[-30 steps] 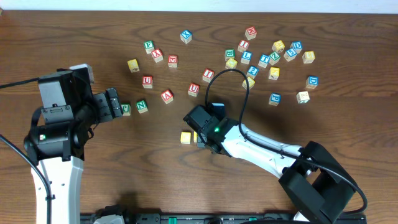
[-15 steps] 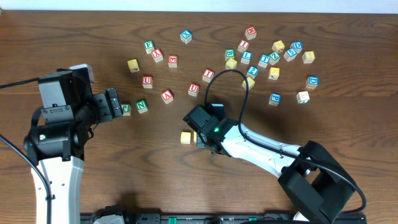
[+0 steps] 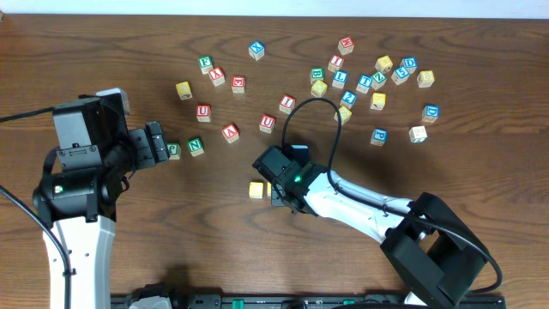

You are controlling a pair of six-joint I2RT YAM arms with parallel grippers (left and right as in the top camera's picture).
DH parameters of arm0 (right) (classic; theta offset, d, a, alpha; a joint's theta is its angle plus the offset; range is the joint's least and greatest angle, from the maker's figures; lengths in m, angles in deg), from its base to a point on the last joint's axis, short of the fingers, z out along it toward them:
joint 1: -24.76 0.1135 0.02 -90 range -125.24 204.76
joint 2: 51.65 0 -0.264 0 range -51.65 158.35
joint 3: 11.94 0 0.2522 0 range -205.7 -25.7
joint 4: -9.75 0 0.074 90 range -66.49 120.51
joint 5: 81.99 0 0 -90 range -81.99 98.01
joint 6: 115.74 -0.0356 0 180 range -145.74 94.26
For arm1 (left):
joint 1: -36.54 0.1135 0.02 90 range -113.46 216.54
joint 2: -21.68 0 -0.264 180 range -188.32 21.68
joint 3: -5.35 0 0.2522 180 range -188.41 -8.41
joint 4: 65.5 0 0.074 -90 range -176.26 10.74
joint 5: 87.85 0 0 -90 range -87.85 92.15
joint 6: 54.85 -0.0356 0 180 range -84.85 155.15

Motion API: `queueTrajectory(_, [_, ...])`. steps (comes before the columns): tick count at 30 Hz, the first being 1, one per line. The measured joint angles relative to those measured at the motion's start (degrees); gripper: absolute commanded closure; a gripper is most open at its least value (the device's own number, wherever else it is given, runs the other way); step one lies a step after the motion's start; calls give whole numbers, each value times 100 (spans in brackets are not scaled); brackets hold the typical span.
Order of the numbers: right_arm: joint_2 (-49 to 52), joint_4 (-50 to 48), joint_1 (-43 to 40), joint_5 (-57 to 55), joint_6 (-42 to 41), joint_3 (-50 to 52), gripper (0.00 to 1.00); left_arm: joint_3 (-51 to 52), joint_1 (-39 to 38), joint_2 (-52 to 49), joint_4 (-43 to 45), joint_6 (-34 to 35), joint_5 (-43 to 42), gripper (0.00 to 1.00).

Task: Spell out CORL
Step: 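Lower the R block beside the O block and align it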

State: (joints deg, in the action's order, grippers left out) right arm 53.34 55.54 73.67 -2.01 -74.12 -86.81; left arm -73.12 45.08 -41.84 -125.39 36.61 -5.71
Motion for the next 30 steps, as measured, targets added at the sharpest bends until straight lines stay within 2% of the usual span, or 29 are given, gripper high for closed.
queueTrajectory(7, [0, 2, 0, 9, 4, 0, 61, 0, 0, 0, 0, 0, 0, 8])
queueTrajectory(30, [2, 249, 0, 13, 7, -31, 65, 0, 0, 0, 0, 0, 0, 8])
